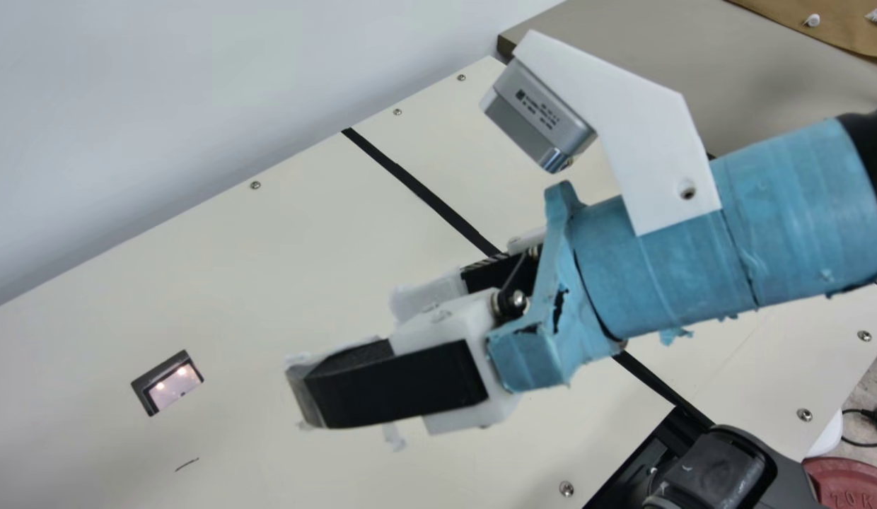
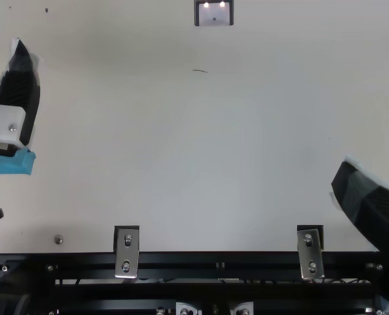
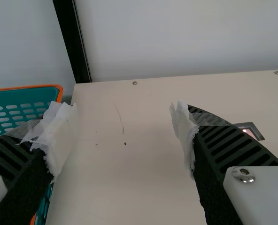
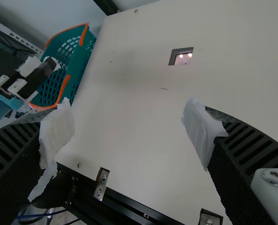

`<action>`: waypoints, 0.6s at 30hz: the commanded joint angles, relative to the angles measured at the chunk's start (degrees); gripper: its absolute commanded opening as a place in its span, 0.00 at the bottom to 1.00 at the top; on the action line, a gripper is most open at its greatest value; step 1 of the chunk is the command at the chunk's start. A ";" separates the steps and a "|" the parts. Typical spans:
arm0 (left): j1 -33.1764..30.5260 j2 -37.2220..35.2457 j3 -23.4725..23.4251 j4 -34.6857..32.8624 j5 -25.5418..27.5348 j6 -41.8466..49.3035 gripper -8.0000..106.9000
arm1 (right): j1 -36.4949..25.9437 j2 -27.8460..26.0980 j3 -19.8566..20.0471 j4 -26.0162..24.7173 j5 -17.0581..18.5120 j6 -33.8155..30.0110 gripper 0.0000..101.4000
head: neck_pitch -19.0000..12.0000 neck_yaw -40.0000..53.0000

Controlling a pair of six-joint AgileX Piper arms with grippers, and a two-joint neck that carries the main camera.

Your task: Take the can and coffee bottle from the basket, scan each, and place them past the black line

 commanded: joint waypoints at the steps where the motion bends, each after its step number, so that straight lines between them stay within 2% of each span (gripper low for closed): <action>1: 0.00 0.00 0.00 0.00 0.00 0.00 0.85 | 0.00 0.00 0.00 0.00 0.00 0.00 1.00 | 0.75 1.50; 9: 0.00 0.00 0.00 0.00 0.00 0.00 0.85 | 0.00 0.00 0.00 0.00 0.00 0.00 1.00 | 3.64 17.87; 18: 0.00 0.00 0.00 0.00 0.00 0.00 0.85 | 0.00 0.00 0.00 0.00 0.00 0.00 1.00 | 1.75 42.18</action>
